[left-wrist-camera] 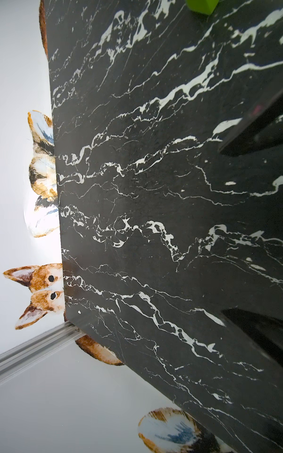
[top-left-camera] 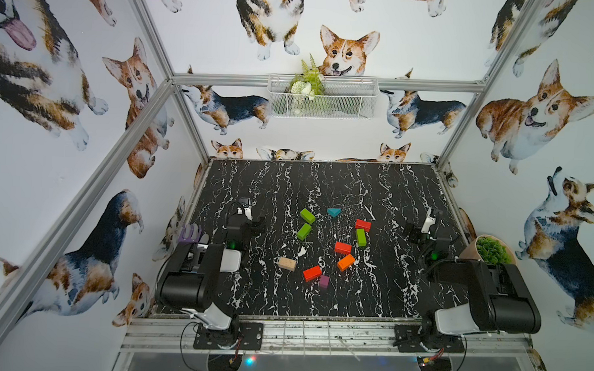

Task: Assemble a heart with building blocks
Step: Adjust the building block at the center of the board.

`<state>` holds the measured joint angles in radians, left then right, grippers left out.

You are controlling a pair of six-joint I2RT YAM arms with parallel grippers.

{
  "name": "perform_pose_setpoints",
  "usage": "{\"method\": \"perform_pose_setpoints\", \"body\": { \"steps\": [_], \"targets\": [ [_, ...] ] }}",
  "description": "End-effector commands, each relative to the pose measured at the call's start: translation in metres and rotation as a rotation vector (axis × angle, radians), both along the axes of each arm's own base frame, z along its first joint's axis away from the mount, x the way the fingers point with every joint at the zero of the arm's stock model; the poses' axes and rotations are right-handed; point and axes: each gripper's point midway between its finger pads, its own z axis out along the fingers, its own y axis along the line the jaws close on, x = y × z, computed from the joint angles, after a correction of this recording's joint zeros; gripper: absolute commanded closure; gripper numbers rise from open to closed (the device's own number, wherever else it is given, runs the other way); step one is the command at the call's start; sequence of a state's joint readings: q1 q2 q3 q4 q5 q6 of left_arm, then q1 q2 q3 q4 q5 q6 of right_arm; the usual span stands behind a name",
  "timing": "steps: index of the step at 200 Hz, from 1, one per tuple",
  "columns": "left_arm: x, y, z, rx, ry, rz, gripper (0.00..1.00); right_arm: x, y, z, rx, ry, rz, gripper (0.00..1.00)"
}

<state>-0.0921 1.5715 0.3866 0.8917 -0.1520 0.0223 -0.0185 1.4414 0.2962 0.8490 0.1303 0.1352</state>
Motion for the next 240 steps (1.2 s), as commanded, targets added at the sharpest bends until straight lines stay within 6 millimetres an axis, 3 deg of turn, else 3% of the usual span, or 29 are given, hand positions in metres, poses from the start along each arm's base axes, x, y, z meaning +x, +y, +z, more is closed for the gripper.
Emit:
{"method": "perform_pose_setpoints", "body": {
  "steps": [1,20,35,42,59,73,85,98,113,136,149,163,183,190,204,209,229,240],
  "targets": [
    [0.003,0.006,0.011,0.009,-0.026,0.048,0.0,0.003,0.001,0.009,0.0,-0.038,0.006,0.0],
    [0.004,0.019,0.016,0.007,-0.007,0.122,0.0,-0.002,-0.005,0.014,0.007,-0.012,-0.033,0.0],
    [0.008,0.017,0.027,0.03,0.01,0.118,0.0,0.003,-0.001,0.033,-0.017,-0.004,-0.025,0.0],
    [0.008,0.022,0.042,0.061,0.039,0.173,0.0,0.001,-0.003,0.05,-0.012,0.049,-0.048,0.0],
    [0.008,0.041,0.102,0.005,0.043,0.366,0.0,-0.022,-0.032,0.109,0.182,0.045,-0.338,0.01],
    [0.002,0.041,0.144,-0.163,0.088,0.425,0.0,-0.034,-0.006,0.151,0.331,0.075,-0.24,0.0],
    [-0.006,0.02,0.154,-0.3,0.164,0.365,0.0,-0.038,0.017,0.171,0.414,0.035,-0.11,0.0],
    [-0.014,-0.012,0.155,-0.427,0.234,0.261,0.08,-0.052,0.013,0.154,0.588,0.023,-0.204,0.0],
    [-0.033,-0.044,0.148,-0.463,0.316,0.198,0.14,-0.056,0.034,0.143,0.669,0.171,-0.135,0.0],
    [-0.071,-0.094,0.123,-0.388,0.463,0.087,0.21,-0.068,0.066,0.132,0.479,0.522,-0.191,0.0],
    [-0.092,-0.117,0.107,-0.357,0.525,0.027,0.22,-0.072,0.074,0.145,0.336,0.578,-0.259,0.0],
    [-0.109,-0.131,0.091,-0.362,0.576,-0.001,0.26,-0.059,0.101,0.15,0.226,0.529,-0.149,0.0],
    [-0.121,-0.139,0.075,-0.399,0.63,-0.001,0.31,-0.04,0.16,0.153,0.378,0.502,0.114,0.0],
    [-0.122,-0.141,0.073,-0.414,0.643,-0.005,0.34,-0.036,0.176,0.15,0.395,0.54,0.162,0.08],
    [-0.124,-0.147,0.072,-0.433,0.657,-0.022,0.38,-0.029,0.199,0.139,0.359,0.632,0.206,0.45],
    [-0.124,-0.147,0.072,-0.433,0.661,-0.025,0.39,-0.026,0.204,0.133,0.34,0.662,0.21,0.54],
    [-0.122,-0.147,0.07,-0.404,0.674,-0.028,0.4,-0.02,0.215,0.11,0.284,0.75,0.196,0.76],
    [-0.121,-0.147,0.07,-0.382,0.68,-0.032,0.42,-0.018,0.214,0.1,0.262,0.776,0.178,0.81]
  ]
}}
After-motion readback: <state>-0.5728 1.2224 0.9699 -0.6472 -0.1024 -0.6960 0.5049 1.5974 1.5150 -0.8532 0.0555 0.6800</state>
